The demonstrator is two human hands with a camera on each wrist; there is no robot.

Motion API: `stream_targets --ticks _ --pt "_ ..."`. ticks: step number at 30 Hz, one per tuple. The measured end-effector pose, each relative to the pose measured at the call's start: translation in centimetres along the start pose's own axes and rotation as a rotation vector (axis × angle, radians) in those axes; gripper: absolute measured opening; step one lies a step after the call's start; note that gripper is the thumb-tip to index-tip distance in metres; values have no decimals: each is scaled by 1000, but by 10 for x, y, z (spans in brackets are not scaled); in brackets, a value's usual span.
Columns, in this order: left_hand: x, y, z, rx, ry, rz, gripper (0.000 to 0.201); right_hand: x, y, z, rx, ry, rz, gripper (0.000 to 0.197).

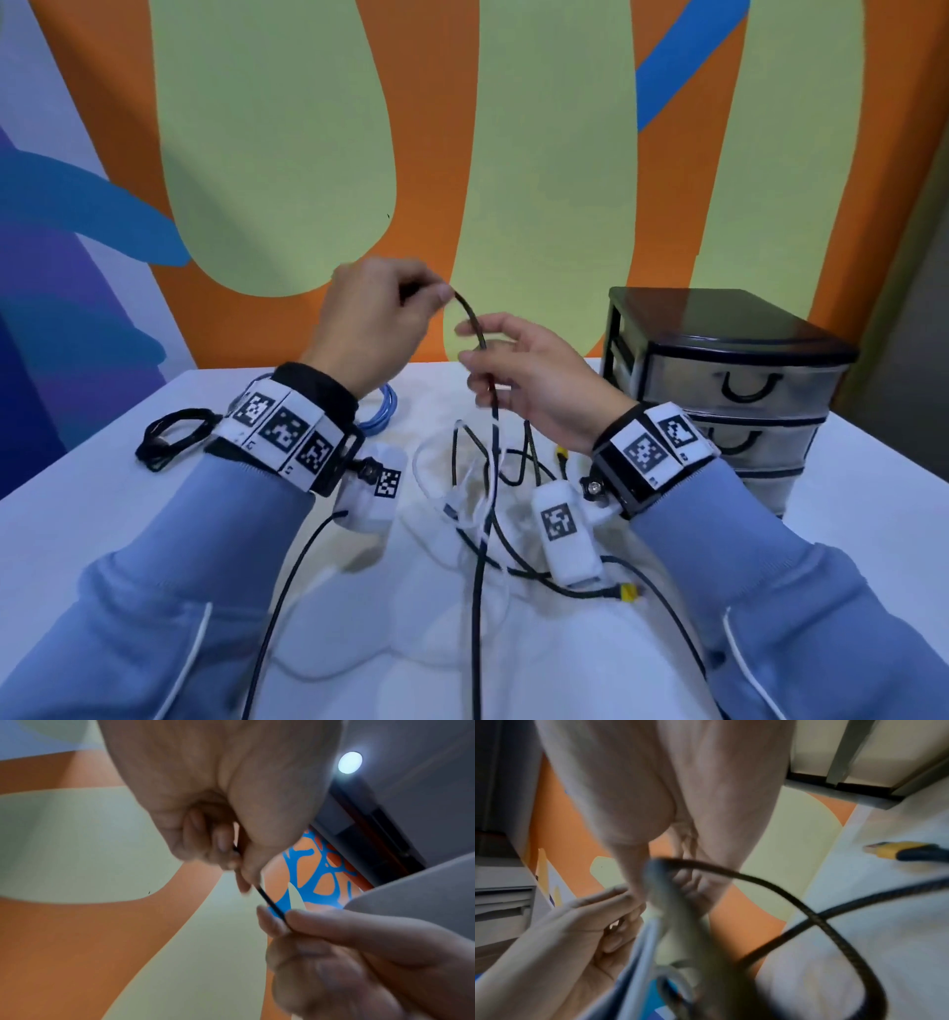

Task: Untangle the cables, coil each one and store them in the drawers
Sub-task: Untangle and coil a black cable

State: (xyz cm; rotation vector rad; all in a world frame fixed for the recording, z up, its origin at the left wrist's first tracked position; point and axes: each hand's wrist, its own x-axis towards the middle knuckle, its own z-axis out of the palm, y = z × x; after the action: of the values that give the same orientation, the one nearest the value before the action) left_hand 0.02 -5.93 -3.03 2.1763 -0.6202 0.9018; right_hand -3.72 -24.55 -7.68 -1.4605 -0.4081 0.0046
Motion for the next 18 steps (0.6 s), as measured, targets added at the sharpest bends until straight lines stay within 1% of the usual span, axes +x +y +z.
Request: stream_targets --ticks 2,4,5,6,7,8,10,12,13,14,16,17,18 --pt "7 -9 -9 -25 234 -99 16 -5 0 2 -176 -182 77 9" --pt "12 -18 -24 -85 449 -205 19 -9 2 1 -329 -301 114 11" --pt "13 -23 -32 -101 532 -258 20 -10 1 0 -394 -315 117 12" --pt "12 -27 -40 -93 584 -308 21 -9 0 -2 -444 -289 107 13" --pt "11 -30 -45 -72 587 -352 22 -7 0 -4 -470 -220 81 13" --pt "9 -34 -48 -52 533 -386 22 -4 2 -6 -463 -119 43 13" --pt "6 -36 -50 -44 328 -422 25 0 5 -9 -418 95 -58 15" --pt "4 -36 -49 16 141 -393 30 3 7 -12 -402 240 -158 17" --pt "3 -33 -48 73 85 -351 32 4 7 -12 -403 286 -204 18" --pt "2 -27 -47 113 56 -274 40 5 7 -13 -407 316 -250 18" --pt "-3 -9 -43 94 -10 -28 64 5 6 -12 -417 334 -326 18" --pt "-6 1 -40 68 -58 93 69 6 5 -10 -424 332 -358 19" --pt "-9 11 -34 39 -116 186 69 6 4 -8 -440 329 -388 19"
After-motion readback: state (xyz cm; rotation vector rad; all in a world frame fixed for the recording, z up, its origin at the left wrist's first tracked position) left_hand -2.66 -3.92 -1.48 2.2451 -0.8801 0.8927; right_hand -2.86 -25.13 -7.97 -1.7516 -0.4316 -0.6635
